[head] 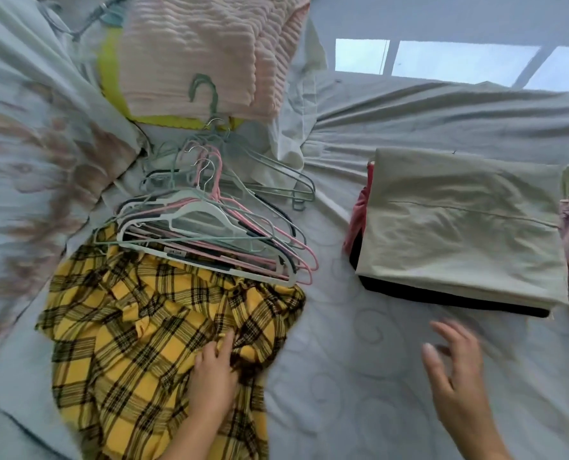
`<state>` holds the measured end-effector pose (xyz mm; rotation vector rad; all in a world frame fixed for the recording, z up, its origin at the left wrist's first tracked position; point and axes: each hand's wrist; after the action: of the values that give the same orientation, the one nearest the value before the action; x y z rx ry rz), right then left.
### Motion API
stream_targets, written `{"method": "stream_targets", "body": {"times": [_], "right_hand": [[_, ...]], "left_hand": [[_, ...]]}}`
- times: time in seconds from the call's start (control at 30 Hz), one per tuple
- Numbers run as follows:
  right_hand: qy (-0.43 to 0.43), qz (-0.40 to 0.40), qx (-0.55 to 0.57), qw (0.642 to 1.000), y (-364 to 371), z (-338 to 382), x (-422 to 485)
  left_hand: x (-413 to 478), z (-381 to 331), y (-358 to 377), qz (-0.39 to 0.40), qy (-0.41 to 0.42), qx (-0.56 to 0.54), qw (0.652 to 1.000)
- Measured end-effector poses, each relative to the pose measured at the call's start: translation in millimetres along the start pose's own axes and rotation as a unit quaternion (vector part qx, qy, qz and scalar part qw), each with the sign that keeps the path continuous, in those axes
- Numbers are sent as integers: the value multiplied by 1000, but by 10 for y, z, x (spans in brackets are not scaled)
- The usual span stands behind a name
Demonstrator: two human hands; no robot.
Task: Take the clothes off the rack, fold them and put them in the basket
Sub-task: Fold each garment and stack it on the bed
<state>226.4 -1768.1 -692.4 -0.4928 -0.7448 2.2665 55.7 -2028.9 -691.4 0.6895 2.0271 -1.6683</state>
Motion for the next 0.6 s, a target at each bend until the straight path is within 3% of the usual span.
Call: {"method": "stream_targets", "body": {"times": [0.07, 0.17, 0.23, 0.27, 0.37, 0.5, 0.53, 0.6], "right_hand": [[129, 73, 108, 983, 349, 106, -344], [359, 153, 302, 870, 677, 355, -574], [449, 170, 379, 791, 710, 564, -590], [461, 185, 395, 773, 685, 652, -587], [411, 255, 394, 781, 612, 736, -558], [326, 315, 258, 853, 442, 604, -551], [319, 325, 240, 857, 376, 592, -560], [317, 339, 202, 863, 290, 484, -630]], "left_hand": [[-63, -96, -50, -14, 23, -77, 997], [-363, -287, -53, 30, 105, -78, 991], [-584, -327, -17, 70, 142, -89, 983], [-695, -331, -1, 96, 151, -94, 979], [-994, -431, 76, 202, 170, -62, 962], [-1187, -606, 157, 354, 170, -93, 915], [-1159, -607, 112, 362, 157, -140, 908], [-941, -566, -46, 273, 125, -246, 922]]}}
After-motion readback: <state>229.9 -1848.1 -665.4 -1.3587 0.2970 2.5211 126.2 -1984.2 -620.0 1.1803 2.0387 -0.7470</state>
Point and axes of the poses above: each hand's wrist, its own x-axis towards the middle knuckle, its own y-axis out of the palm, z = x × y, and after that the axes turned 10 degrees about -x, right-handed
